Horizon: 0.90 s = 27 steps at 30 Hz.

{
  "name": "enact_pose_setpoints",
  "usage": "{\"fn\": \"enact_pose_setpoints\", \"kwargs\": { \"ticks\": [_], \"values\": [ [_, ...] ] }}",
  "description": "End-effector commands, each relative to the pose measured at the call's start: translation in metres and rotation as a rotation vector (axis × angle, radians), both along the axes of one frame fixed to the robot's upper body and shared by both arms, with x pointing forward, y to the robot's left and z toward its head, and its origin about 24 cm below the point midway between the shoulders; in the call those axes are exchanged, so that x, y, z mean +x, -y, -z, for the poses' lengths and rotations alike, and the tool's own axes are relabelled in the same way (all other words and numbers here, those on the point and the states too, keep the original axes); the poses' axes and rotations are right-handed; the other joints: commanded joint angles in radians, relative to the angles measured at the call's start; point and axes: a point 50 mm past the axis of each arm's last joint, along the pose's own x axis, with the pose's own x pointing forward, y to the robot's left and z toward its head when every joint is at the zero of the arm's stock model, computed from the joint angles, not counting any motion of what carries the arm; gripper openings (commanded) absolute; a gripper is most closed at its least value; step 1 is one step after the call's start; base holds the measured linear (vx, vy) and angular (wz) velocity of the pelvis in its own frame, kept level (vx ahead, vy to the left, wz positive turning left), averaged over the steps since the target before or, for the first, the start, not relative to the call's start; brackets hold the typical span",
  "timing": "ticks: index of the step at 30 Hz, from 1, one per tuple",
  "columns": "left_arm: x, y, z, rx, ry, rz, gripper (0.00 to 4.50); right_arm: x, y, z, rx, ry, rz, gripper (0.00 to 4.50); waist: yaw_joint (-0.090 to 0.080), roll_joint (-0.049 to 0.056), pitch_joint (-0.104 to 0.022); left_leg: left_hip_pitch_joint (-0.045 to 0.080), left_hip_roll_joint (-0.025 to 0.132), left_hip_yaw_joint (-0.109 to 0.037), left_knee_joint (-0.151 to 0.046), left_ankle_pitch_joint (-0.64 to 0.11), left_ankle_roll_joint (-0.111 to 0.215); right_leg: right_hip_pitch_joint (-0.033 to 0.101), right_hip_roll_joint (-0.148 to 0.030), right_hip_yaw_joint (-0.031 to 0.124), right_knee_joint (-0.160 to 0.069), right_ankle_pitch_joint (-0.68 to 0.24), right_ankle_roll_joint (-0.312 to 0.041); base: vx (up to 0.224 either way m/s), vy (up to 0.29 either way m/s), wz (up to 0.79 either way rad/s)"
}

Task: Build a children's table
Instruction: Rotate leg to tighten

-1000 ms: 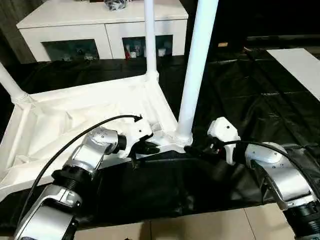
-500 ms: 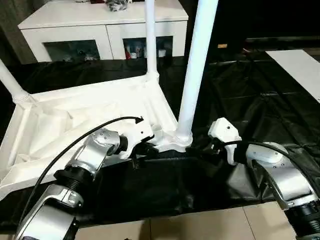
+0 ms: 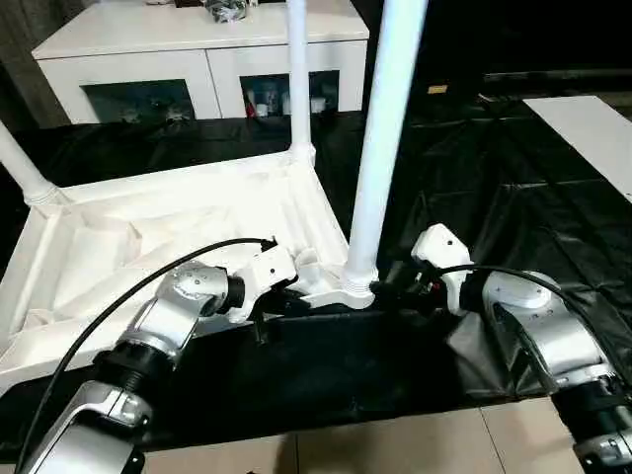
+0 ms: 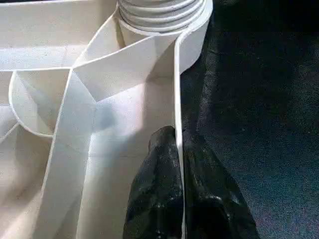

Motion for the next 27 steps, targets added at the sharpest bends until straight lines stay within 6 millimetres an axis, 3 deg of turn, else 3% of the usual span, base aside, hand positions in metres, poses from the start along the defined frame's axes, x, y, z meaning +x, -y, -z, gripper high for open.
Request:
{"fn": "enact_pose_setpoints", "kwargs": {
  "ticks": [1,3,4,6,14,19,27],
  "values": [
    [-0.012,0.016,0.005,-0.084,-0.034,0.090,0.04,0.002,-0.009,0.001,-0.005,-0.013,-0.063,3.28,0.005,-0.034,-0.062,0.005,0.083,-0.028,-0.064,-0.038,0.145,0.051,-0.096,0.046,-0.056,0.038,-0.292,0.000,0.000,0.00],
    [-0.012,0.016,0.004,-0.082,-0.026,0.086,0.04,-0.001,-0.014,0.003,0.000,-0.042,-0.134,3.28,0.005,-0.028,-0.062,0.005,0.083,-0.028,-0.062,-0.041,0.148,0.050,-0.098,0.045,-0.056,0.028,-0.296,0.000,0.000,0.00],
    [-0.012,0.016,0.004,-0.080,-0.023,0.084,0.04,-0.001,-0.015,0.004,0.005,-0.048,-0.153,3.28,0.007,-0.036,-0.062,0.005,0.084,-0.027,-0.062,-0.033,0.155,0.050,-0.097,0.046,-0.055,0.031,-0.293,0.000,0.000,0.00],
    [-0.011,0.015,0.003,-0.078,-0.021,0.082,0.04,-0.001,-0.016,0.004,0.012,-0.056,-0.169,3.28,0.011,-0.031,-0.063,0.005,0.086,-0.027,-0.061,-0.016,0.163,0.047,-0.099,0.047,-0.052,0.039,-0.293,0.000,0.000,0.00],
    [-0.011,0.012,0.003,-0.070,-0.018,0.077,0.04,0.003,-0.016,0.006,0.009,-0.062,-0.178,3.28,0.018,-0.031,-0.062,0.006,0.084,-0.026,-0.062,-0.033,0.147,0.045,-0.097,0.047,-0.054,0.004,-0.288,0.000,0.000,0.00],
    [-0.011,0.011,0.002,-0.065,-0.015,0.077,0.00,0.005,-0.016,0.008,0.027,-0.083,-0.172,2.81,0.019,-0.032,-0.062,0.005,0.084,-0.026,-0.061,-0.027,0.152,0.046,-0.096,0.045,-0.053,0.013,-0.288,0.000,0.000,0.00],
    [-0.013,0.012,0.004,-0.062,-0.025,0.078,0.00,0.007,-0.019,0.016,0.027,-0.102,-0.154,2.65,0.016,-0.031,-0.061,0.006,0.084,-0.026,-0.063,-0.047,0.137,0.045,-0.097,0.046,-0.056,-0.008,-0.291,0.000,0.000,0.00]
  ]
}}
